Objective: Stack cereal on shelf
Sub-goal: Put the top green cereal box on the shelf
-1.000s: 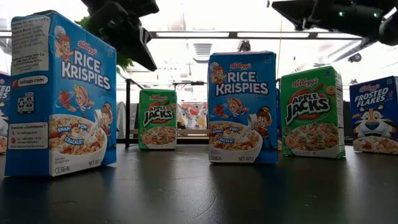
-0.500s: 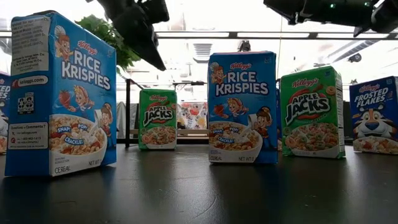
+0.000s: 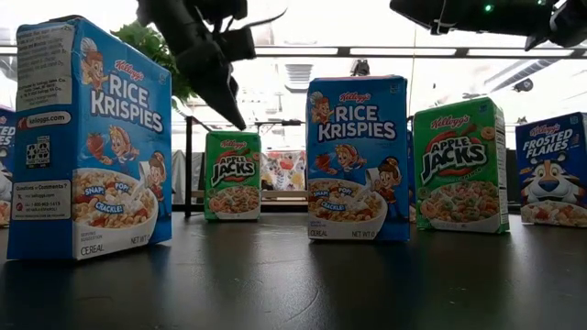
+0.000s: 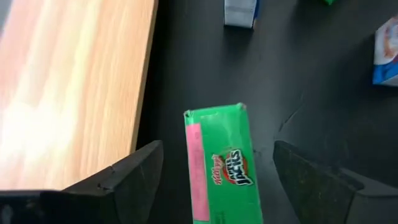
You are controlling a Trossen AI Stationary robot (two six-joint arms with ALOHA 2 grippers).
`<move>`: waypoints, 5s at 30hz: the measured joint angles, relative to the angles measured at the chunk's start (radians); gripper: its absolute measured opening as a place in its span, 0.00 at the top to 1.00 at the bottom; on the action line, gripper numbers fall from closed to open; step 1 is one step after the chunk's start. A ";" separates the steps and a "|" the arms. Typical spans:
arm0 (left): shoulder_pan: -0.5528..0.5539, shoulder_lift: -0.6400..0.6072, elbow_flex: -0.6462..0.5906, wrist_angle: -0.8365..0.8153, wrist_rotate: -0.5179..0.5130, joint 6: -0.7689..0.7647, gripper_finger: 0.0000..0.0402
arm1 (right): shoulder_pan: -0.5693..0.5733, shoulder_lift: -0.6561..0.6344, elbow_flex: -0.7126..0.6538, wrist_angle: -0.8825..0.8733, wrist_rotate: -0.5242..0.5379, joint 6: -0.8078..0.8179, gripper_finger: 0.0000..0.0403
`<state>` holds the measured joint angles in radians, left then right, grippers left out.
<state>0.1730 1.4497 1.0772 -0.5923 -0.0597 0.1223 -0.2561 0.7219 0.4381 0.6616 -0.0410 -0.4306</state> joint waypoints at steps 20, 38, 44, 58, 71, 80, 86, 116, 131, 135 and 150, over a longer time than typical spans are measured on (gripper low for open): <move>0.001 0.069 0.004 -0.014 0.000 0.037 0.55 | 0.000 0.000 0.000 -0.003 0.000 0.000 0.96; 0.087 0.069 0.274 -0.082 -0.001 0.370 0.63 | 0.000 0.000 0.000 -0.009 0.000 0.003 0.96; 0.227 0.070 0.335 -0.077 0.025 0.460 0.63 | 0.000 0.000 0.000 -0.011 0.001 0.004 0.96; 0.381 0.149 0.328 0.015 0.091 0.505 0.63 | 0.000 0.000 0.000 -0.010 0.001 0.004 0.96; 0.458 0.390 0.554 -0.164 0.072 0.514 0.63 | 0.000 -0.001 0.000 -0.021 0.000 0.003 0.96; 0.491 0.410 0.581 -0.213 0.070 0.532 0.62 | 0.000 -0.002 0.000 -0.015 0.000 0.000 0.96; 0.493 0.410 0.581 -0.212 0.070 0.550 0.55 | 0.000 -0.003 0.000 -0.012 0.001 -0.007 0.96; 0.483 0.401 0.649 -0.198 0.069 0.604 0.97 | 0.000 -0.002 0.000 -0.001 0.000 -0.014 0.96; 0.492 0.401 0.590 -0.183 0.026 0.604 1.00 | 0.000 -0.001 0.000 0.000 0.001 -0.016 0.96; 0.501 0.401 0.590 -0.211 -0.032 0.640 1.00 | 0.000 -0.001 0.000 0.000 0.001 -0.016 0.96; 0.506 0.384 0.589 -0.256 -0.037 0.655 1.00 | 0.000 -0.001 0.000 0.000 0.001 -0.016 0.96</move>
<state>0.6788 1.8335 1.6661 -0.8487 -0.0963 0.7773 -0.2558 0.7204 0.4381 0.6617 -0.0403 -0.4461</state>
